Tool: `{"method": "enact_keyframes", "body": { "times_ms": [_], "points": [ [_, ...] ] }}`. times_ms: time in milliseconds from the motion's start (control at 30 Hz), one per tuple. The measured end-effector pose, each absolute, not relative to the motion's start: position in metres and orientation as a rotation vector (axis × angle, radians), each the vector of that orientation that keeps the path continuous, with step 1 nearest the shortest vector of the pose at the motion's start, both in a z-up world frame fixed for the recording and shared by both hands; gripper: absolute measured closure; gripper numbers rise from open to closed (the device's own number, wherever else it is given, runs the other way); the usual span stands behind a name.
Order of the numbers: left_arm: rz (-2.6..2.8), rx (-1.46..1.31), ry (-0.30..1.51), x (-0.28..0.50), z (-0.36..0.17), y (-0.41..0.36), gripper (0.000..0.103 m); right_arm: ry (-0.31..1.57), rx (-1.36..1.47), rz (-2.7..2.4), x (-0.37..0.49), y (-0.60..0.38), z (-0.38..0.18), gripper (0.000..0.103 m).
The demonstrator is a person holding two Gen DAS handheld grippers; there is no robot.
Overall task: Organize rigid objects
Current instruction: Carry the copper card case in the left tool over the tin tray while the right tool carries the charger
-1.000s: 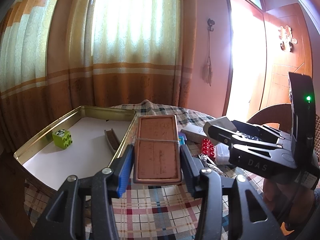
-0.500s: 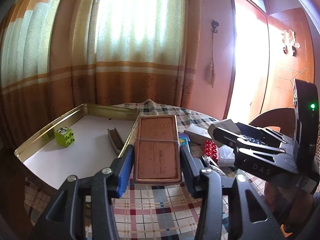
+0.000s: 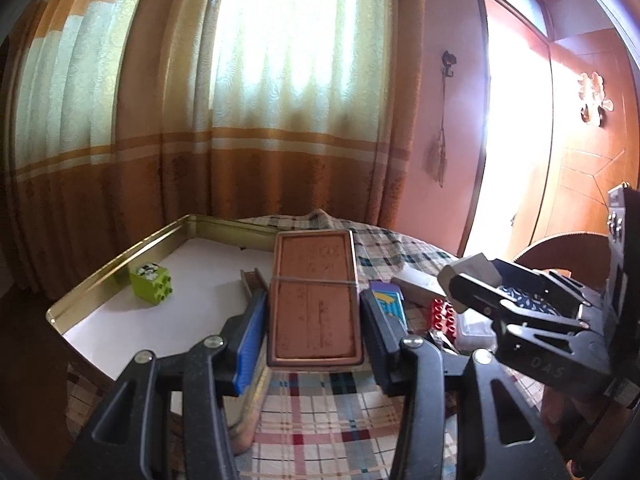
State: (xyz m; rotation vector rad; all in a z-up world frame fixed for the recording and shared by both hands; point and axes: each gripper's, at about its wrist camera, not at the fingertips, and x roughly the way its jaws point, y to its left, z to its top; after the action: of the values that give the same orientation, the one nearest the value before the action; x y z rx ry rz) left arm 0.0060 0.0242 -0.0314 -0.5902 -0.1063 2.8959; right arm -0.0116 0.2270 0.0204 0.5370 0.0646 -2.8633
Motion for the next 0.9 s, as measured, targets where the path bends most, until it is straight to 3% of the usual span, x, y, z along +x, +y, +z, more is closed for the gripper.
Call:
{"method": "enact_keyframes", "body": {
  "times_ms": [900],
  "points": [
    [3.121, -0.866, -0.210, -0.054, -0.033, -0.092, 0.058, 0.050, 0.680, -2.625, -0.097, 0.106, 0.029, 0.037]
  ]
}}
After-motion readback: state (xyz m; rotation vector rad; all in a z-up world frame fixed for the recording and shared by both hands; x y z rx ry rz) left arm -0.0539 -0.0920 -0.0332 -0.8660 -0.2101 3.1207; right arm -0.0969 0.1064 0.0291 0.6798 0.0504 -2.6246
